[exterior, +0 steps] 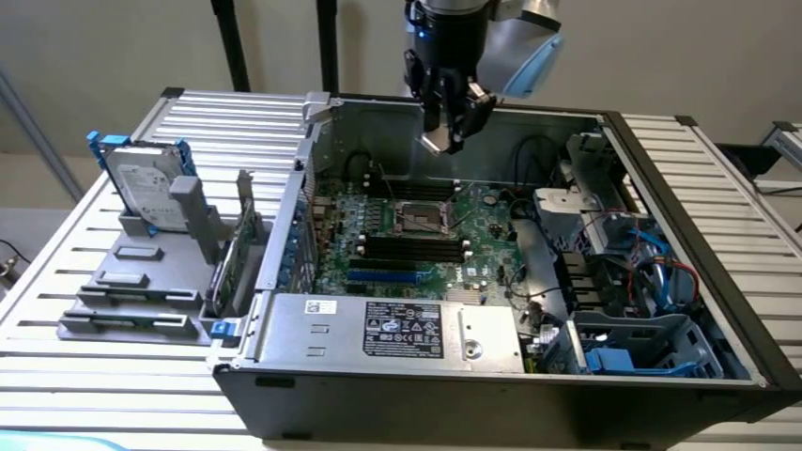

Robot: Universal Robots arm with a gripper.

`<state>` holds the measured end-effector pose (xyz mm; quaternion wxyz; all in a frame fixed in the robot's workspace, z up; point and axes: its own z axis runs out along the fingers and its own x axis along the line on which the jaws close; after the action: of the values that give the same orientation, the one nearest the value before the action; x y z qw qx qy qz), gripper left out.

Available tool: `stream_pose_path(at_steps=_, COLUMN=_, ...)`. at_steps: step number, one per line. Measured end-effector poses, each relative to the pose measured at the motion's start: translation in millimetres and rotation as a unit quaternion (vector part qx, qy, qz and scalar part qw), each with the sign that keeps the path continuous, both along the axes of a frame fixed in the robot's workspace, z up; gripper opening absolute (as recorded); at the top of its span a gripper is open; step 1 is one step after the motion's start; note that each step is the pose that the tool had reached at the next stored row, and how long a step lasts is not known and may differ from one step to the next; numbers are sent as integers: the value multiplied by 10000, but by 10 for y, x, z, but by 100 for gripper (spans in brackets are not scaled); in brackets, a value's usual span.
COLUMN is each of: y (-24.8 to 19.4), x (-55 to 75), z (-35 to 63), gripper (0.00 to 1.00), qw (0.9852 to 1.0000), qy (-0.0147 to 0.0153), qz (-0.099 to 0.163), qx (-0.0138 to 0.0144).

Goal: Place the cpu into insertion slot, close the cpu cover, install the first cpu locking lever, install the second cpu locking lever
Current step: 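Place the cpu into insertion slot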

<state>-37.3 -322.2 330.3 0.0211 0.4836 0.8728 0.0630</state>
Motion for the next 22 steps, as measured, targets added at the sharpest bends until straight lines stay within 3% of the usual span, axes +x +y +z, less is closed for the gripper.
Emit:
stream_pose_path(at_steps=6, y=0, x=0, z=-19, gripper=54, qw=9985, qy=0, qz=-539, qx=0)
stream_pose_path(at_steps=11, y=0, x=0, z=-36, gripper=54, qw=9950, qy=0, qz=-998, qx=0)
stream_pose_path(at_steps=17, y=0, x=0, z=-58, gripper=54, qw=9881, qy=0, qz=-1536, qx=1)
stream_pose_path(at_steps=22, y=0, x=0, z=-77, gripper=54, qw=9802, qy=0, qz=-1981, qx=0)
